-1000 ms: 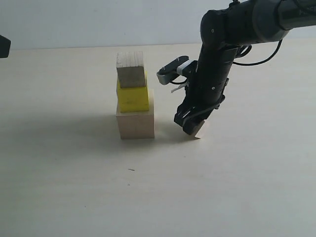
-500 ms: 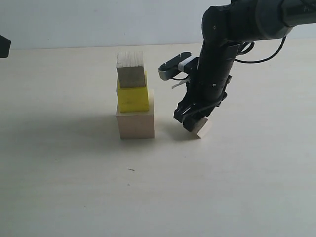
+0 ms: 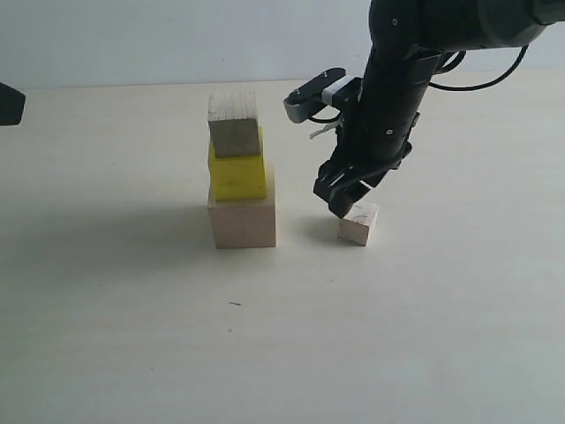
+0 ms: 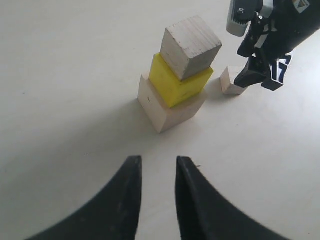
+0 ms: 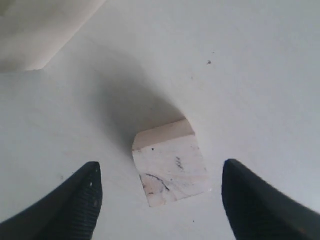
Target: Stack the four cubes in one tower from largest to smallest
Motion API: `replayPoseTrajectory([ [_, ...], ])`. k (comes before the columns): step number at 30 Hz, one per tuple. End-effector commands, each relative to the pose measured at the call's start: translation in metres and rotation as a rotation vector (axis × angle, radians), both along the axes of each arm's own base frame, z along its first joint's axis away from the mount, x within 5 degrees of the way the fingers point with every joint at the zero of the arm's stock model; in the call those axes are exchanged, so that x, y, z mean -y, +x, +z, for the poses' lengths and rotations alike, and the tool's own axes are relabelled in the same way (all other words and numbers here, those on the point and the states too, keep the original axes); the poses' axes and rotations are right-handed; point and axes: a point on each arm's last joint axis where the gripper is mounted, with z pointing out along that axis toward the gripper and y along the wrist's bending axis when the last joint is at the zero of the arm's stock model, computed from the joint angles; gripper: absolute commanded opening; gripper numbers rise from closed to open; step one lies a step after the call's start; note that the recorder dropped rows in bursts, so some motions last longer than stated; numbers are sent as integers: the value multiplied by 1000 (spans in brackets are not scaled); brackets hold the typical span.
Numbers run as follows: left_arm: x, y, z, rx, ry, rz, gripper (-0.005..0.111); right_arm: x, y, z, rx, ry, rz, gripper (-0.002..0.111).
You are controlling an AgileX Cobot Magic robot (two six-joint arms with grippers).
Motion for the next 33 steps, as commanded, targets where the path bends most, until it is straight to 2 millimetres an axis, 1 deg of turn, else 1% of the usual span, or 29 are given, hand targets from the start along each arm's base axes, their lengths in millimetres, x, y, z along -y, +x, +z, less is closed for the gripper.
replayPoseTrajectory([
  [1, 0, 1, -1, 9, -10, 5, 26, -2, 3, 0, 24, 3, 28, 66],
  [4, 0, 1, -1, 9, -10, 5, 26, -4, 3, -6, 3, 13, 45, 66],
  [6, 0, 1, -1, 9, -10, 5, 26, -4, 2, -10, -12, 4, 99, 66],
  [10, 0, 1, -1, 5, -9, 3, 26, -1, 2, -12, -17, -39, 215, 66],
  [15, 0, 1, -1, 5, -9, 3, 26, -1, 4, -14, 4, -40, 222, 66],
  [19, 0, 1, -1, 5, -9, 3, 26, 2, 6, -15, 15, -80, 245, 65],
  [24, 0, 1, -1, 5, -9, 3, 26, 1, 5, -17, 6, -66, 235, 65],
  [30, 0, 1, -1, 5, -9, 3, 26, 1, 5, -34, -50, -87, 237, 65],
  [33, 0, 1, -1, 5, -9, 3, 26, 1, 5, -38, -60, -89, 236, 65],
])
